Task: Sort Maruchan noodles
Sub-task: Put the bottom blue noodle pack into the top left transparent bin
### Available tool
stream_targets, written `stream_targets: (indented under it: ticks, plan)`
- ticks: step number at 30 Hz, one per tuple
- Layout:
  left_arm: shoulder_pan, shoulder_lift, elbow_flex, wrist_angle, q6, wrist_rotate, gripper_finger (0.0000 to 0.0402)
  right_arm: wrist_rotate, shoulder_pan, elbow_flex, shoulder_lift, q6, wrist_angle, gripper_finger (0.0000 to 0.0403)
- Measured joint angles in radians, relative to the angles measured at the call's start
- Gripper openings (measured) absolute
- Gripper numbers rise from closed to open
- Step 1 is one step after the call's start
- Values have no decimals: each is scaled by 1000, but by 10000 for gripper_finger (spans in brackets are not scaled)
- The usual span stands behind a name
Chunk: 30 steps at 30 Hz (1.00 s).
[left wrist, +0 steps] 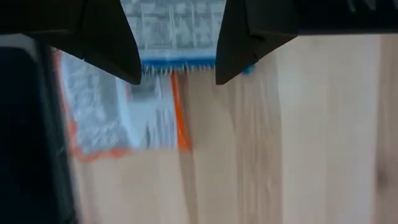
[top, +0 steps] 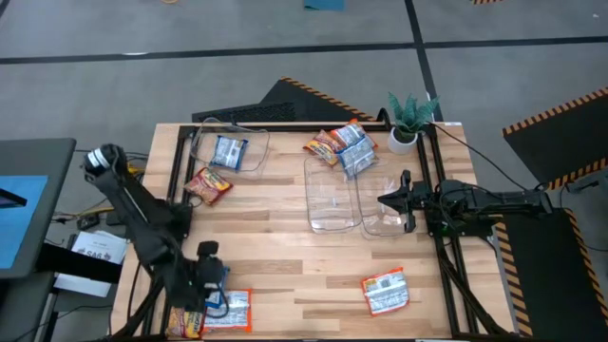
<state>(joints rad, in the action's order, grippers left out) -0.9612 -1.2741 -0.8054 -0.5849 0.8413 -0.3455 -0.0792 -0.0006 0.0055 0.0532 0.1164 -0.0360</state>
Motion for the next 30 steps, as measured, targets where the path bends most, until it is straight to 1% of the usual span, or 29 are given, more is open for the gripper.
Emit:
stream_targets:
  ticks: [2,4,7,10,15,18,20,22,24,27,30]
  plan:
    - [-18,-58,-20,-31,13,-9,193,0,0,0,0,12,0,47]
    - [-22,-112,-44,-50,-34,-19,193,0,0,0,0,16,0,47]
    - [-15,-182,-75,-83,-160,-31,193,0,0,0,0,18,0,47]
    - [8,-243,-116,-116,-330,-38,193,0,0,0,0,18,0,47]
    - [56,-316,-187,-196,-572,-51,193,0,0,0,0,18,0,47]
    - [84,-345,-239,-288,-654,-24,193,0,0,0,0,18,0,47]
    - [101,-352,-269,-352,-667,-17,193,0,0,0,0,18,0,47]
    - [117,-352,-295,-403,-642,-16,193,0,0,0,0,18,1,47]
    - [128,-349,-313,-437,-547,-6,193,0,0,0,0,17,1,47]
    - [149,-347,-329,-451,-340,37,193,0,0,0,0,17,1,47]
    - [171,-347,-333,-444,-50,102,193,0,0,0,0,17,2,47]
